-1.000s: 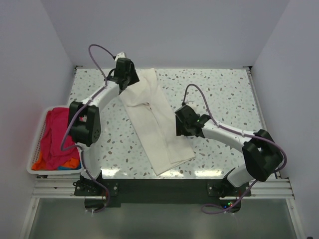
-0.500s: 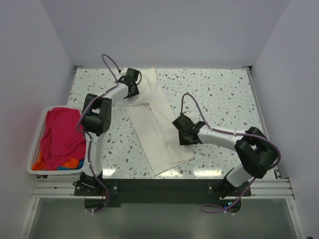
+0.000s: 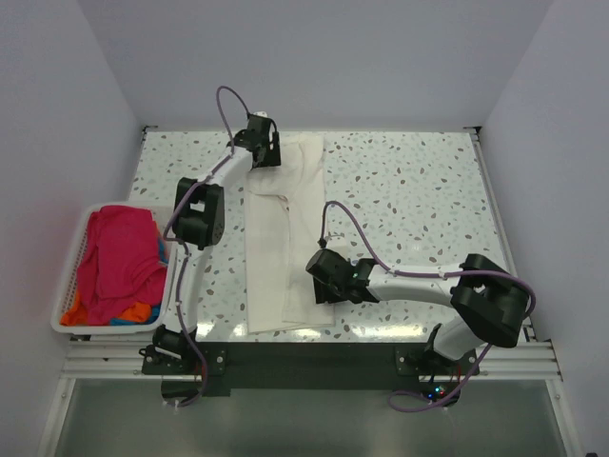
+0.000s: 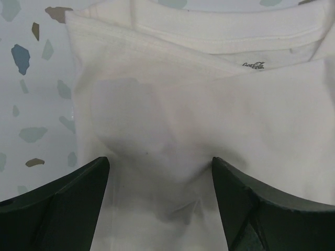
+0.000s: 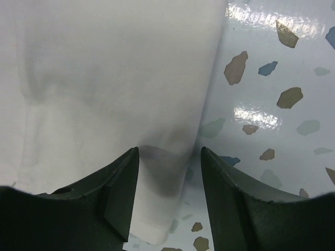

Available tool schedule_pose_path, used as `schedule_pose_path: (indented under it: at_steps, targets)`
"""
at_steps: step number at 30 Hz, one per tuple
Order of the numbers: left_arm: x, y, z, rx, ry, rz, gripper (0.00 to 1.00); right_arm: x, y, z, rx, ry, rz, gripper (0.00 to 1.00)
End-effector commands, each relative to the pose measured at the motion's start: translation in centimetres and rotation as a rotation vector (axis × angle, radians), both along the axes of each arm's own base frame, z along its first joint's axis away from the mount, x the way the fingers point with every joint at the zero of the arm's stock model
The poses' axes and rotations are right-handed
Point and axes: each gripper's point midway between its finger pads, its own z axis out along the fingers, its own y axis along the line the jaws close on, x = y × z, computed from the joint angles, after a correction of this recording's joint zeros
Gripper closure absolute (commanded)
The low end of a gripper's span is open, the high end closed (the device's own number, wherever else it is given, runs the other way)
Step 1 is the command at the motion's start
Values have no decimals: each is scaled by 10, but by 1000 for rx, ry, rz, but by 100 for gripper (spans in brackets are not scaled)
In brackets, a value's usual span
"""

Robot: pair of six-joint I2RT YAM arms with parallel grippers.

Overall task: Fold and stack the t-shirts
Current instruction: Fold the tshirt

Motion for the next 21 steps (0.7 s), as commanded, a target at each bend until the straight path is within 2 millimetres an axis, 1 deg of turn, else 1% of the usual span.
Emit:
schedule_pose_path:
  at_steps: [1, 2, 3, 4, 5, 6, 7, 8, 9, 10, 11, 12, 13, 14, 15, 16, 17, 18, 19, 20, 21]
  targets:
    - [19, -25, 102, -106, -194, -130, 15, -2, -3, 9, 25, 5, -40, 44]
    - [17, -27, 120, -129, -223, -129, 14, -1, -4, 13, 29, -2, -40, 43]
    - [12, -26, 128, -141, -229, -123, 13, -2, -4, 18, 33, -6, -38, 43]
    - [4, -24, 170, -170, -293, -116, 13, -1, -4, 27, 55, -19, -38, 43]
    - [-4, -24, 185, -211, -310, -90, 13, -1, -5, 32, 61, -28, -40, 43]
    - [-19, -19, 176, -216, -276, -59, 14, -2, -8, 35, 62, -30, -42, 43]
    - [-36, -7, 213, -223, -329, -1, 14, -2, -11, 37, 61, -37, -43, 43]
    - [-51, -6, 219, -250, -328, 32, 17, -1, -13, 45, 72, -53, -39, 44]
    - [-72, 3, 195, -233, -267, 73, 18, -2, -16, 47, 65, -57, -38, 44]
    - [-96, 14, 225, -247, -314, 118, 20, -4, -15, 50, 72, -57, -28, 44]
    - [-112, 12, 226, -284, -315, 129, 28, -5, -14, 54, 85, -59, -15, 45]
    - [-139, 17, 191, -269, -243, 140, 30, -9, -11, 55, 96, -43, 3, 46]
    - [-164, 20, 215, -302, -290, 152, 31, -10, -8, 58, 104, -42, 18, 48]
    - [-190, 24, 181, -303, -229, 167, 38, -12, -7, 56, 94, -36, 32, 51]
    - [-205, 23, 178, -310, -229, 161, 41, -15, -5, 56, 90, -35, 46, 52]
    - [-228, 28, 186, -311, -239, 166, 44, -20, -1, 57, 83, -40, 68, 53]
    - [-250, 32, 157, -294, -178, 170, 50, -23, -2, 54, 58, -33, 78, 58]
    - [-263, 34, 150, -290, -159, 163, 53, -29, -1, 52, 45, -33, 97, 59]
    - [-283, 36, 148, -291, -139, 152, 56, -28, -2, 51, 27, -45, 95, 59]
    - [-302, 40, 123, -267, -81, 143, 57, -30, -4, 49, 15, -41, 98, 59]
    - [-314, 42, 123, -279, -78, 133, 58, -34, -3, 47, 4, -40, 110, 60]
